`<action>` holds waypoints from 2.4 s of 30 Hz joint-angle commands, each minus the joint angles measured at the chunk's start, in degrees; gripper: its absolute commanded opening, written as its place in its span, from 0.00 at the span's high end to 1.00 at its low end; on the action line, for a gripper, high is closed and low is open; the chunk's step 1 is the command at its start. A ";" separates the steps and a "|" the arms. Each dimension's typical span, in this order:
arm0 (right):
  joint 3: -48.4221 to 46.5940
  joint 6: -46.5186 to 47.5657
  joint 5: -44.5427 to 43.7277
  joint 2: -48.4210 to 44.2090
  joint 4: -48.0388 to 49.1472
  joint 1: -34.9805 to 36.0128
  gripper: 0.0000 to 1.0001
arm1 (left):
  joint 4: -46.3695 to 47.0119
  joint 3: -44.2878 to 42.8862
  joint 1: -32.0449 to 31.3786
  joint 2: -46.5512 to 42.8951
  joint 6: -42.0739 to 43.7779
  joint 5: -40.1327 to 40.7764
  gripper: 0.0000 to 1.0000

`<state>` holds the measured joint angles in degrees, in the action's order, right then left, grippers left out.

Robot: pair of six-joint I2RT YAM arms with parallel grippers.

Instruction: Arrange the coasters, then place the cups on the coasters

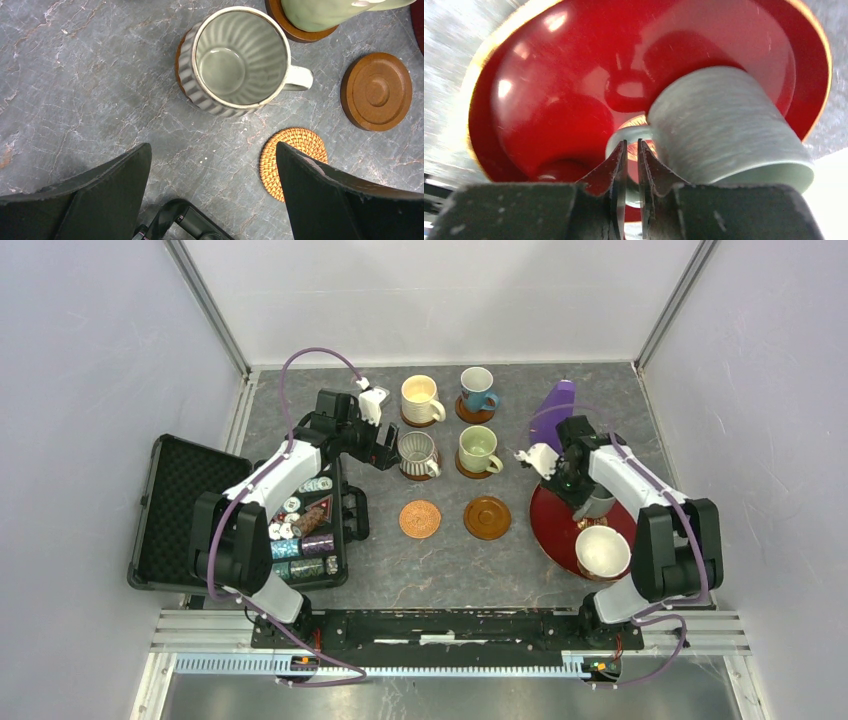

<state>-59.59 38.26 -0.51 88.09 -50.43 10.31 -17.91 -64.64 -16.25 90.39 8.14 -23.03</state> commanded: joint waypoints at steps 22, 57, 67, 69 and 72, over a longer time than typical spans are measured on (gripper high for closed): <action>-11.79 28.09 10.66 -3.01 -12.09 -31.25 0.32 | 1.18 -3.38 -0.25 0.84 -2.86 -2.55 0.00; -6.69 28.31 25.58 2.94 0.18 -36.84 1.00 | -5.76 -5.59 -0.25 -0.55 0.94 1.50 0.00; -16.62 16.98 32.45 -3.58 -3.35 -33.89 1.00 | -3.08 -4.27 -0.21 -1.70 -3.44 1.86 0.00; -19.24 13.44 33.83 -4.08 -3.84 -31.70 1.00 | -2.87 -4.05 -0.19 -2.29 -3.85 2.35 0.00; -21.75 5.60 35.05 -6.05 -0.76 -26.66 1.00 | -2.50 -3.67 -0.17 -3.71 -4.54 2.85 0.00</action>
<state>-75.57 55.24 27.03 87.05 -55.09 -21.82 -23.40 -68.07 -16.25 90.74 8.05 -21.41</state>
